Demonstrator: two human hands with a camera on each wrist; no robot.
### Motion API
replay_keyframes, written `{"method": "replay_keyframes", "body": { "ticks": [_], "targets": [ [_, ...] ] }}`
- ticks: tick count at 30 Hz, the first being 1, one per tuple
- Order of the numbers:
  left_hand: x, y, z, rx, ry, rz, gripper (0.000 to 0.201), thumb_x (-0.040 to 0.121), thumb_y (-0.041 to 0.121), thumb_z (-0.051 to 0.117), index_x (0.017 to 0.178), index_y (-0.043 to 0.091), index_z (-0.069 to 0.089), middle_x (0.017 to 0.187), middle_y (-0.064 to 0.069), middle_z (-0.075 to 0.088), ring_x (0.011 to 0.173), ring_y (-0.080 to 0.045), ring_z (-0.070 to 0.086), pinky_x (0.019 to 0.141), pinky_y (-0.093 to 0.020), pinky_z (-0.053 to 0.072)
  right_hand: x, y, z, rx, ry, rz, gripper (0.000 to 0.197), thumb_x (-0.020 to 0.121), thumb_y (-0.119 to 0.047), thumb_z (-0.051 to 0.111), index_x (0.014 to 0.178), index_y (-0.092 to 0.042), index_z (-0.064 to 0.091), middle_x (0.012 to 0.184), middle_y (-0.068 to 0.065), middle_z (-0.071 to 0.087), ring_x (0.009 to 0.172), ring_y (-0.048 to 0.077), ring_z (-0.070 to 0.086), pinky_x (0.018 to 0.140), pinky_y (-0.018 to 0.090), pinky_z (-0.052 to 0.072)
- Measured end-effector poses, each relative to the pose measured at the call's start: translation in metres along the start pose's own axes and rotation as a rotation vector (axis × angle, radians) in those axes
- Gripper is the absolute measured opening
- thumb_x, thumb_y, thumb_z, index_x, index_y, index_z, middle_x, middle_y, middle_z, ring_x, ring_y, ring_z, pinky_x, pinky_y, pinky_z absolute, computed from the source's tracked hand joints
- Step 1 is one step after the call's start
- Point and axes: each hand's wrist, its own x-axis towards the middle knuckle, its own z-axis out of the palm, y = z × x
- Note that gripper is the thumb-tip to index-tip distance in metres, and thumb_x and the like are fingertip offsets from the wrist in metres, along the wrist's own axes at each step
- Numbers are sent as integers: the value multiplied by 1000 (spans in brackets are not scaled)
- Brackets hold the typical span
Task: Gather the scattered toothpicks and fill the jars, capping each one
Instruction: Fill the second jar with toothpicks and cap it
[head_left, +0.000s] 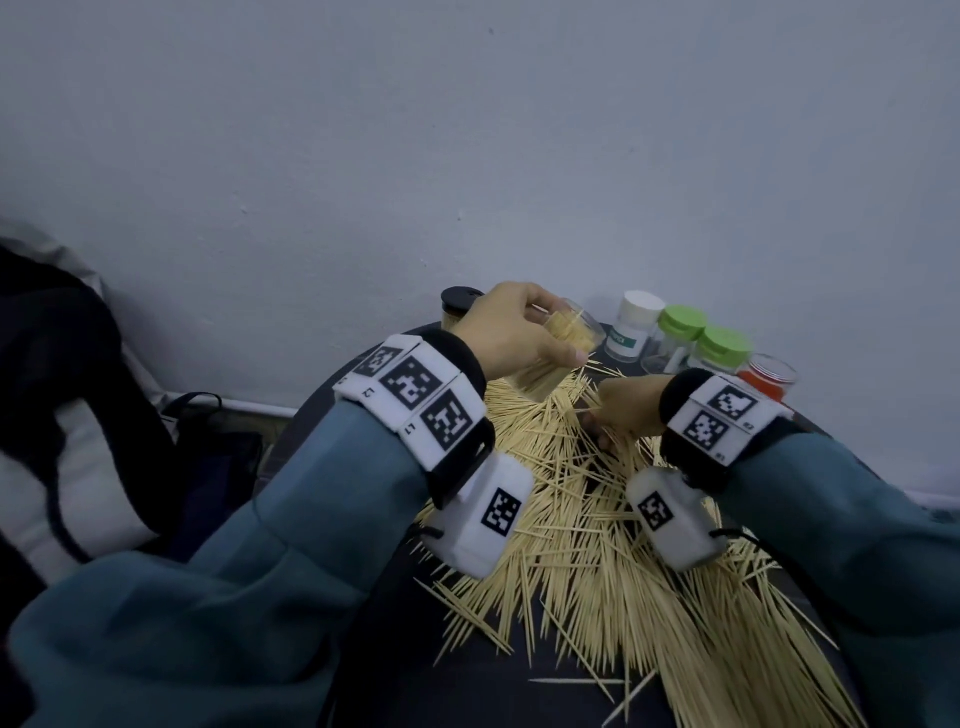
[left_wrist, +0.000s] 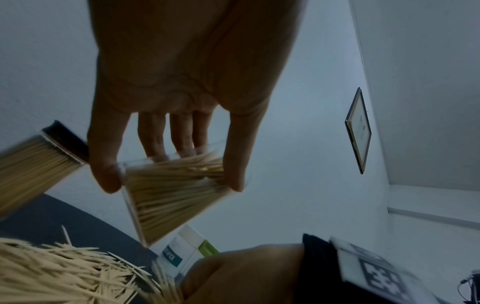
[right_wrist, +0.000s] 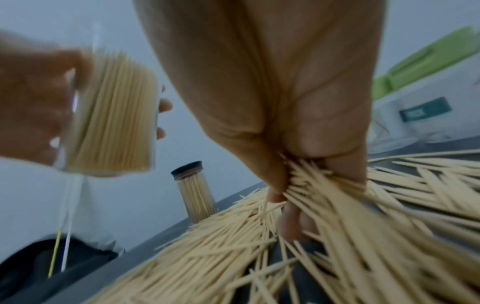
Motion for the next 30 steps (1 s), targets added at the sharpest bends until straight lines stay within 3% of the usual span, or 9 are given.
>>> {"method": "replay_keyframes", "body": {
  "ticks": [2,4,10,15,19,25,30],
  "targets": [
    [0,0,1,5,-7,-6,56,71,11,79,122,12,56,117,-6,59,111,-21,56,97,-40,47,3,8,-4,330,-103,-21,25,100,-4,32,80,-4,48,75,7,51,64,16,49,53,23,45],
    [-1,-1,3,17,-19,-11,56,72,11,79,123,12,55,117,-5,59,111,-21,55,97,-40,47,0,19,-5,585,-69,-13,25,100,-2,28,79,-6,42,72,9,49,59,17,49,40,20,46],
    [-2,-3,10,49,-59,-19,53,73,12,78,121,16,56,111,-1,57,110,-19,55,93,-34,46,-7,41,-2,1205,-34,-191,25,101,-3,26,82,-11,39,62,2,37,46,8,40,47,21,44],
    [-4,-6,19,93,-96,-25,54,71,12,79,120,15,57,112,-3,60,109,-19,57,96,-36,47,-14,48,3,1388,30,-342,28,100,-1,23,88,-8,47,63,-1,36,51,7,35,47,16,39],
    [-4,-8,23,148,-128,-25,52,72,15,79,118,18,58,114,-2,60,110,-18,56,100,-42,45,-18,49,4,1531,64,-417,27,100,-1,22,83,-10,42,59,-2,38,48,6,38,46,16,37],
    [-4,-12,27,203,-181,-53,51,72,17,79,118,24,58,109,6,57,111,-15,53,103,-43,42,-31,40,-10,1707,254,-555,29,100,0,20,81,-12,39,64,0,33,44,5,35,45,14,32],
    [-8,-11,31,215,-251,-56,48,73,17,77,116,27,58,103,12,53,102,-9,52,101,-42,42,-40,31,-21,1803,335,-668,27,101,-1,20,84,-12,38,65,0,32,42,4,35,44,13,33]
  ]
}}
